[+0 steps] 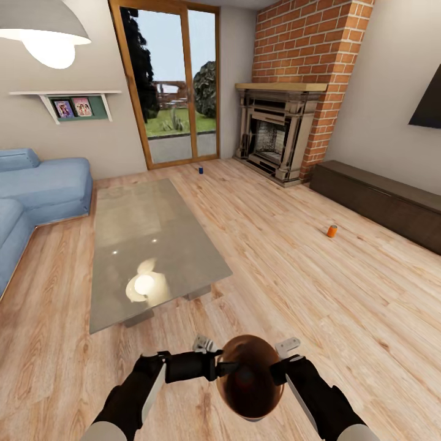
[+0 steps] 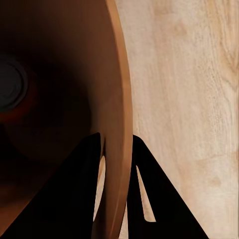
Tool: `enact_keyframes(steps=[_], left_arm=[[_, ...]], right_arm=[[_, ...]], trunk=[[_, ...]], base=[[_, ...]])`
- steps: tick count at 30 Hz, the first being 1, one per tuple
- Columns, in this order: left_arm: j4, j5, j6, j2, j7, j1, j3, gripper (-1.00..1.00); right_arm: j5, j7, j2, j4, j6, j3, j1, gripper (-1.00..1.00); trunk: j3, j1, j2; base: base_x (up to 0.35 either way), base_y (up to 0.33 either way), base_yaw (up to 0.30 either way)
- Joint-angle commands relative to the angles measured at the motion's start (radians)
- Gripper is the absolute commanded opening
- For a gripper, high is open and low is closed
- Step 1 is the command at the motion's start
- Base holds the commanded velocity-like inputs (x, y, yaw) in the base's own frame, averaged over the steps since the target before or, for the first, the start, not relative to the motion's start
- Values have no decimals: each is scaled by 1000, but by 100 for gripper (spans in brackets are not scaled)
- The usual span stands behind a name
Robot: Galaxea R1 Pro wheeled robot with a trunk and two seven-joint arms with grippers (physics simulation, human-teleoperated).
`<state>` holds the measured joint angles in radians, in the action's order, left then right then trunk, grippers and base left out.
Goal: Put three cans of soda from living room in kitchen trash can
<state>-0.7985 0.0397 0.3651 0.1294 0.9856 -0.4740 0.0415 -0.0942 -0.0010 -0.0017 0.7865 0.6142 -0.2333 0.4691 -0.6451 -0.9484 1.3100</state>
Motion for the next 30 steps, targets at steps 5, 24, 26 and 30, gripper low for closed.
enact_keyframes(steps=[5, 24, 26, 30], left_arm=[[2, 1, 0, -58, 249, 0, -6, 100], [258, -21, -266, -418, 568, 0, -196, 100], [308, -20, -320, -434, 567, 0, -253, 100], [370, -20, -402, -445, 541, 0, -300, 100]], right_arm=[[11, 8, -1, 0, 1, 1, 0, -100], [14, 12, -9, 1, -19, 5, 0, -100], [14, 13, -10, 1, -42, 6, 0, -100], [15, 38, -12, 1, -60, 8, 0, -100]], trunk=[[0, 0, 0], [0, 0, 0], [0, 0, 0], [0, 0, 0]], base=[[0, 0, 0], [0, 0, 0], [0, 0, 0], [0, 0, 0]])
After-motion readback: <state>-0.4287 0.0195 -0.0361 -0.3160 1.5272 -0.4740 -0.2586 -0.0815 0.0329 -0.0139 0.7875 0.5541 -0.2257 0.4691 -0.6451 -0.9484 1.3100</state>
